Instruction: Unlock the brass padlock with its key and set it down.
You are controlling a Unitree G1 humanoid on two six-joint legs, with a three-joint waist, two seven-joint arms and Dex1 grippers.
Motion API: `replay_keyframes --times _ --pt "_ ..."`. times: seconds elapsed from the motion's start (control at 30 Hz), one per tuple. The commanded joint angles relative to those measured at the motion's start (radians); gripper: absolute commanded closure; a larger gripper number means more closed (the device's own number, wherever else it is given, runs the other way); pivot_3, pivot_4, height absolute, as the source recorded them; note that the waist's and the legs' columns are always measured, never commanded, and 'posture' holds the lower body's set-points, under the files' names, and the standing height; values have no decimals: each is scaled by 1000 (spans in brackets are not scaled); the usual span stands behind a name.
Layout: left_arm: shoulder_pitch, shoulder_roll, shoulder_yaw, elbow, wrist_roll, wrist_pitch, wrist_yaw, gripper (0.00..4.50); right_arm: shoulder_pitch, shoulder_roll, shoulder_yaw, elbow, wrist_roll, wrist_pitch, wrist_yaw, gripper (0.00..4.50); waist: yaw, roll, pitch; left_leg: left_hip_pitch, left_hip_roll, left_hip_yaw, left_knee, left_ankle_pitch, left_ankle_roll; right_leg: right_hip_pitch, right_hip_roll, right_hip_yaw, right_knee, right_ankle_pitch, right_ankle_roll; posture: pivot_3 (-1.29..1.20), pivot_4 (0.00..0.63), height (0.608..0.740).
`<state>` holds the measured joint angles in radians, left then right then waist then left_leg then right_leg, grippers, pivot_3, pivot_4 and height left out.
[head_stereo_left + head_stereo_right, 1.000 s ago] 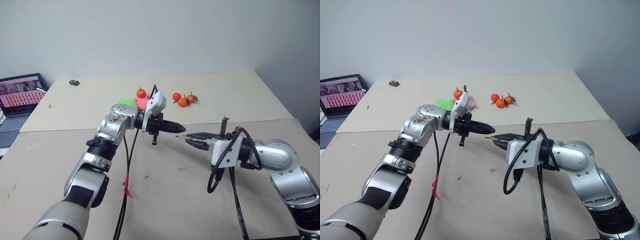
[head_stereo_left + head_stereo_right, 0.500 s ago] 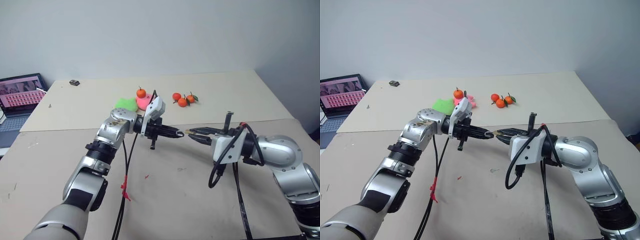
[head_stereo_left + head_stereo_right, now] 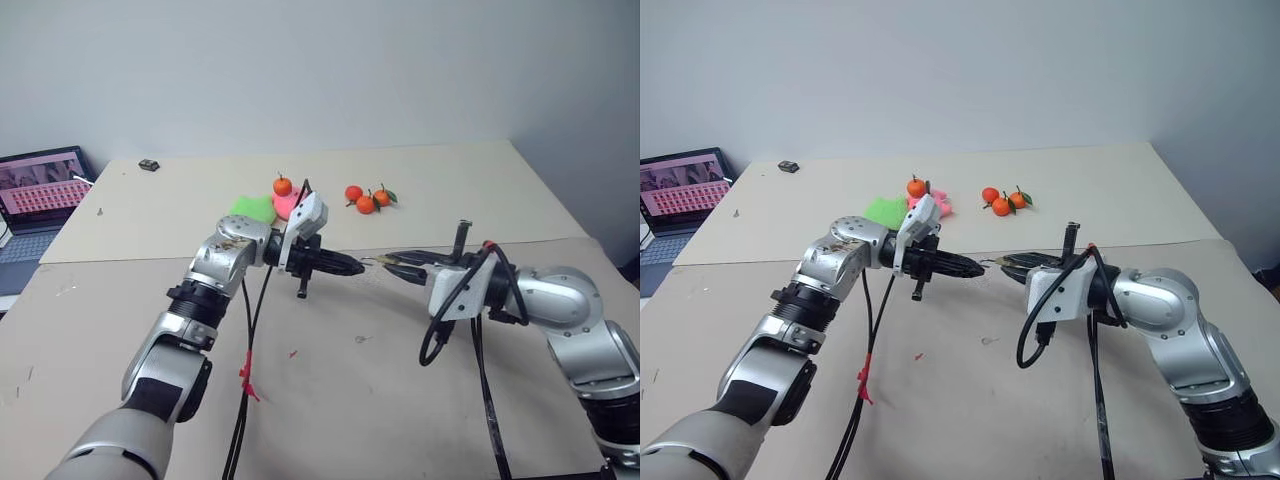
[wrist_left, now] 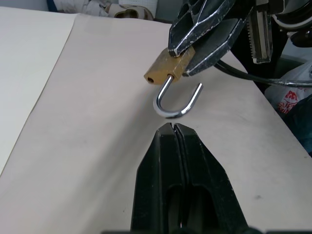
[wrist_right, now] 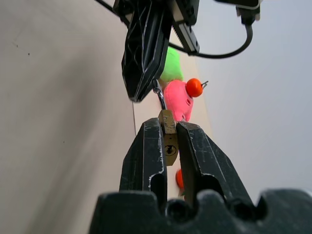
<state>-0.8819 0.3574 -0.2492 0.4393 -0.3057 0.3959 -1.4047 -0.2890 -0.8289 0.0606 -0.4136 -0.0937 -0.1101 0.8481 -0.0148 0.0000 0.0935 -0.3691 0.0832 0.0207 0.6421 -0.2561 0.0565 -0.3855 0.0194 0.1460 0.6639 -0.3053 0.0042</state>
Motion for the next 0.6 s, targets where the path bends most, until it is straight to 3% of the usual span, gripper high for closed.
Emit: replay_keyframes --times 0.03,0.07,0.1,0.13,0.3,0.5,0.6 --pt "8 33 22 -31 2 13 4 4452 -1 3 -26 -47 11 -15 -16 4286 0 0 0 0 0 0 0 0 0 0 0 0 0 0 0 0 150 661" --pt "10 41 27 -29 6 7 9 4452 -2 7 -23 -52 12 -10 -17 4286 -1 0 0 0 0 0 0 0 0 0 0 0 0 0 0 0 150 661" --pt "12 50 31 -25 9 1 11 3955 -4 10 -20 -55 12 -6 -17 4286 -2 0 0 0 0 0 0 0 0 0 0 0 0 0 0 0 150 661" --pt "12 62 37 -18 8 0 9 3872 -6 13 -17 -58 12 -4 -18 4286 -2 0 0 0 0 0 0 0 0 0 0 0 0 0 0 0 150 661" --pt "-1 130 90 -17 -18 40 10 2177 1 32 10 -45 -2 -26 -19 4286 -1 1 0 0 0 0 0 0 0 -1 0 0 0 0 0 0 150 661" --pt "25 249 178 -171 -121 220 -8 14 -32 80 90 7 -34 -84 -20 4286 -2 3 -2 1 1 -1 0 0 0 -1 0 -1 0 0 0 0 150 661" --pt "36 298 213 -233 -143 266 19 14 -76 130 173 82 -89 -154 -27 4286 -3 4 -3 2 1 -1 0 0 0 -2 0 -1 0 0 0 0 150 661"
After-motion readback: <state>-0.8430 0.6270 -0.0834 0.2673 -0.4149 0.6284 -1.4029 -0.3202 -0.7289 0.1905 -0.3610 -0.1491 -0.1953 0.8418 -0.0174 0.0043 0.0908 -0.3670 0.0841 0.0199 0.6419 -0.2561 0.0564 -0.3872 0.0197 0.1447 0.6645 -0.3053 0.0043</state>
